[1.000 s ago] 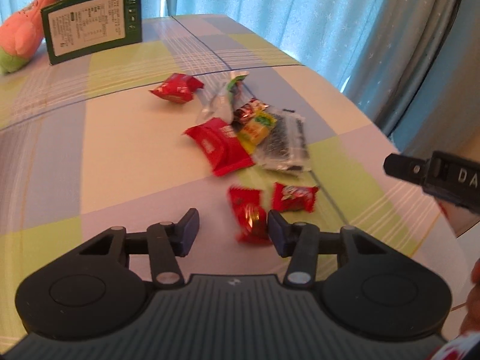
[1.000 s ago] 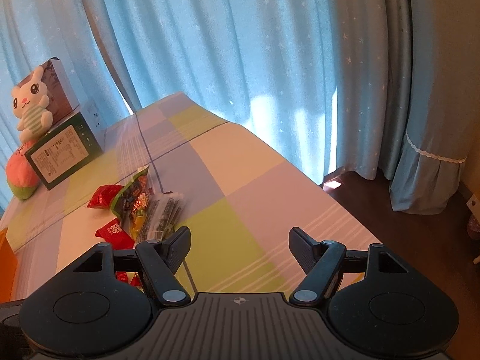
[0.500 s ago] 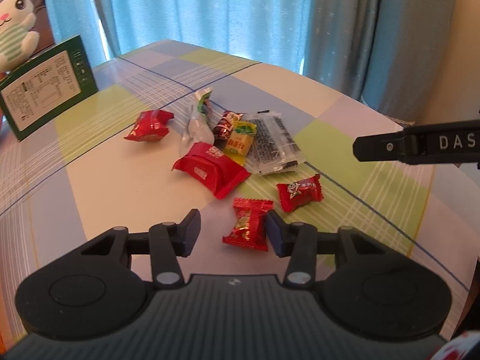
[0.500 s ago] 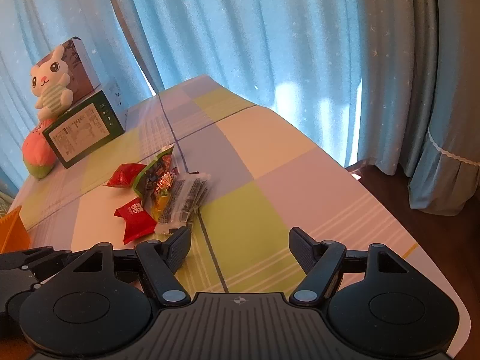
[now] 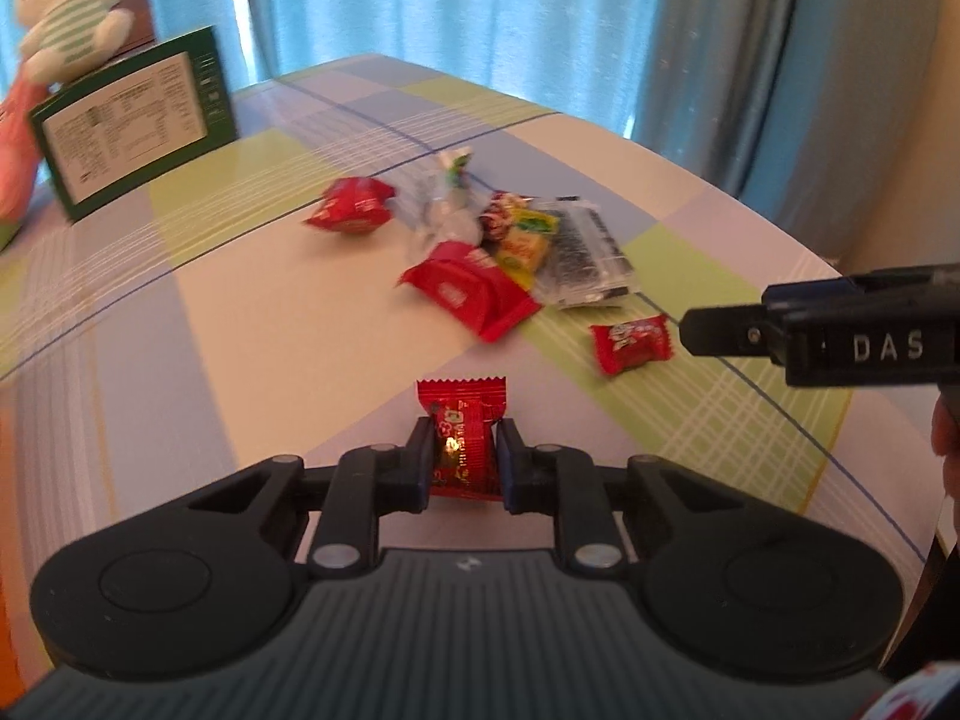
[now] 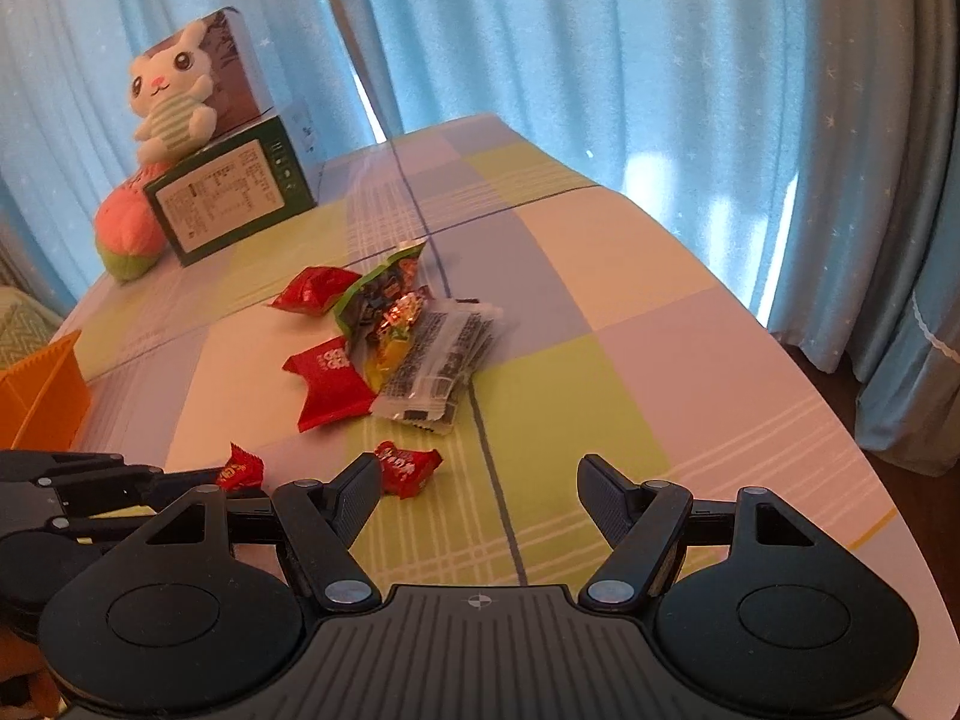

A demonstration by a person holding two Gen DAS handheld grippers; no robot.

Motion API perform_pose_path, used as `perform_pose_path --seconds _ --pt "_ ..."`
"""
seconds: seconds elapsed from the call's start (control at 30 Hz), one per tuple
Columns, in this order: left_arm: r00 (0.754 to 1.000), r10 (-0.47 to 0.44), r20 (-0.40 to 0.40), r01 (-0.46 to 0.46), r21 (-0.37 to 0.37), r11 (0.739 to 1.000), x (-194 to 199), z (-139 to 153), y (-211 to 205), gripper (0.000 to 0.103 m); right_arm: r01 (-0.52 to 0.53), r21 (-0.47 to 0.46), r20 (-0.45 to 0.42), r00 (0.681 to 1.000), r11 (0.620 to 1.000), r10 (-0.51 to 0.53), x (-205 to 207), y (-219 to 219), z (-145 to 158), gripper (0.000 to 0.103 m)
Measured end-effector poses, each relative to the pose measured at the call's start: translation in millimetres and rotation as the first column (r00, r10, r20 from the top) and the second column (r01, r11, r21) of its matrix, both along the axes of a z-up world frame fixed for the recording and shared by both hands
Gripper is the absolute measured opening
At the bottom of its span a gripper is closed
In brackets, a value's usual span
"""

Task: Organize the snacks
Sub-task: 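Carry the red candy with the left tool into the orange tray and release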

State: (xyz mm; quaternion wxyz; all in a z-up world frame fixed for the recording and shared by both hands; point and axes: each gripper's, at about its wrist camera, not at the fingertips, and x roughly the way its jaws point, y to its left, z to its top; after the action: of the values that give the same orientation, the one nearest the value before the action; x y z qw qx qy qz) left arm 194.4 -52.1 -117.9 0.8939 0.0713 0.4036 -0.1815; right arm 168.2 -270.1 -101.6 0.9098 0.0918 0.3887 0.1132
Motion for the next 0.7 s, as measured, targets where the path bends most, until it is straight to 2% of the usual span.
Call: perform_pose_path --seconds 0.2,0.3,0.43,0.6,0.67,0.7 --pt "0.995 0.097 -0.014 -0.097 -0.044 0.994 -10.6 9.2 28.9 0.019 -0.088 -0.067 -0.001 0.996 0.994 0.088 4.2 22.7 -9.0 0.072" --pt "0.993 0.114 -0.019 -0.115 -0.059 0.992 -14.1 12.3 34.6 0.019 -0.126 -0.124 -0.002 0.992 0.984 0.127 9.6 33.1 -13.4 0.061" --pt "0.992 0.124 -0.024 -0.126 -0.072 0.989 -18.8 13.6 37.4 0.019 -0.131 -0.194 -0.017 0.991 0.972 0.130 19.9 40.0 -22.1 0.059" --pt "0.990 0.137 -0.037 -0.140 -0.087 0.986 -21.6 12.8 40.9 0.019 -0.155 -0.203 -0.014 0.988 0.967 0.155 28.6 44.8 -26.3 0.056" --pt "0.989 0.144 -0.041 -0.147 -0.089 0.985 -23.1 12.7 42.5 0.019 -0.162 -0.202 -0.011 0.987 0.966 0.163 30.9 46.6 -25.9 0.052" --pt "0.988 0.145 -0.042 -0.149 -0.090 0.985 -24.2 12.7 43.4 0.019 -0.162 -0.201 -0.010 0.987 0.966 0.163 31.6 47.2 -25.6 0.047"
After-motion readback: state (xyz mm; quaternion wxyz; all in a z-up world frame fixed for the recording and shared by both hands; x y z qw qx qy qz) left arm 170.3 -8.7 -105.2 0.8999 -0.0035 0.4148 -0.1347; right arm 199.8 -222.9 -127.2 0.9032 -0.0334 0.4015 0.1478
